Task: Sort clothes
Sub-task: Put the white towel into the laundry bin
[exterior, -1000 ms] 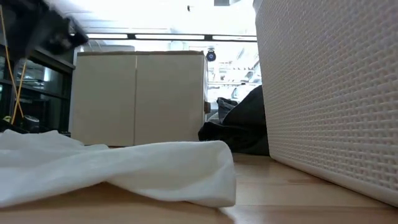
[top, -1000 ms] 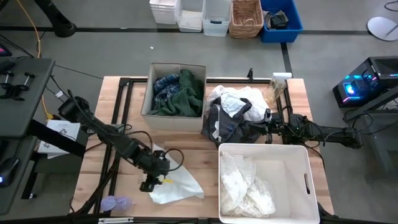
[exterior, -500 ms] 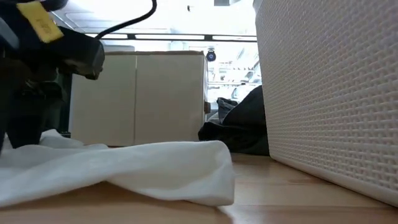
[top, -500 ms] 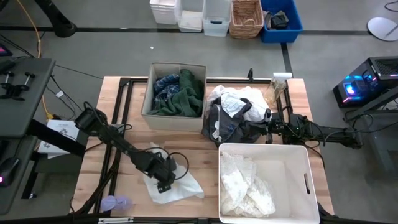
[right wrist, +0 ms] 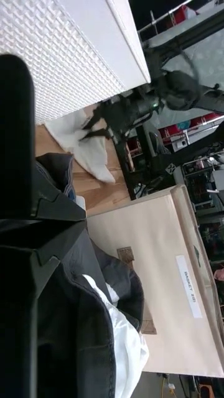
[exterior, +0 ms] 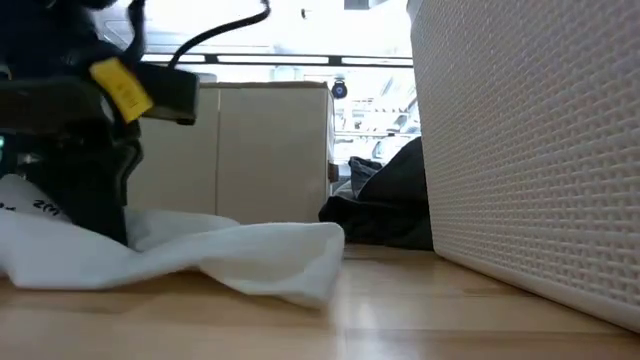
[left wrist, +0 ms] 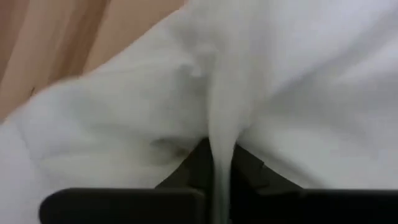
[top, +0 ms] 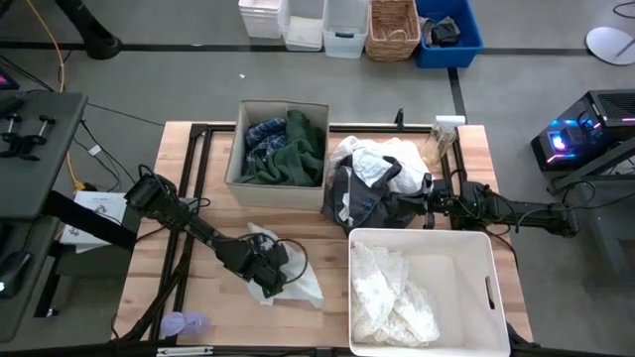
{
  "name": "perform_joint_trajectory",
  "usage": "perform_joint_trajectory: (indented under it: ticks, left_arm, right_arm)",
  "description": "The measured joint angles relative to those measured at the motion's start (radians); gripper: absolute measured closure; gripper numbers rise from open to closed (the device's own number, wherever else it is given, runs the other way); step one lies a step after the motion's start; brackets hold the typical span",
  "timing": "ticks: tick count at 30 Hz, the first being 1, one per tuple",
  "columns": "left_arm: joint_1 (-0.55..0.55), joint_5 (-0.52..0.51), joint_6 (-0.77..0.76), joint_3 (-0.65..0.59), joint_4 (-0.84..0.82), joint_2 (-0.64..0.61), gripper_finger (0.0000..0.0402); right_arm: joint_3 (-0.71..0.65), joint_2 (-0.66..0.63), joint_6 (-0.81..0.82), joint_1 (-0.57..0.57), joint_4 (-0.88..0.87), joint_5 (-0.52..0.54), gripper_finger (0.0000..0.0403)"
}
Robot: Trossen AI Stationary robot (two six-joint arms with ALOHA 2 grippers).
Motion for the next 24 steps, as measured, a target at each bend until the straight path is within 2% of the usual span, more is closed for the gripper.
perform_joint_trajectory:
  ticks: [4,6,8,12,14,18,21,24]
  left_arm:
    - [0.027,-0.015,0.191,0.118,0.012,-0.121,0.0396]
    - [0.039,-0.067,0.294,0.186,0.018,-0.197,0.0396]
    - [0.056,-0.161,0.405,0.260,0.006,-0.260,0.0398]
    - [0.106,-0.426,0.689,0.434,0.044,-0.346,0.0399]
    - [0.147,-0.469,0.842,0.507,0.127,-0.350,0.0399]
    - [0.219,-0.333,1.029,0.594,0.373,-0.308,0.0400]
    - [0.236,-0.175,1.036,0.643,0.520,-0.247,0.0400]
    - [0.230,-0.023,1.002,0.687,0.602,-0.154,0.0401]
  right_arm:
    - [0.000,0.000,0.000,0.000,0.000,0.000,0.0402]
    - [0.000,0.000,0.000,0.000,0.000,0.000,0.0402]
    - [0.000,0.000,0.000,0.000,0.000,0.000,0.0402]
    - [0.000,0.000,0.000,0.000,0.000,0.000,0.0402]
    - [0.000,0.000,0.000,0.000,0.000,0.000,0.0402]
    - [0.000,0.000,0.000,0.000,0.000,0.000,0.0402]
    - [0.000,0.000,0.000,0.000,0.000,0.000,0.0402]
    - [0.000,0.000,0.000,0.000,0.000,0.000,0.0402]
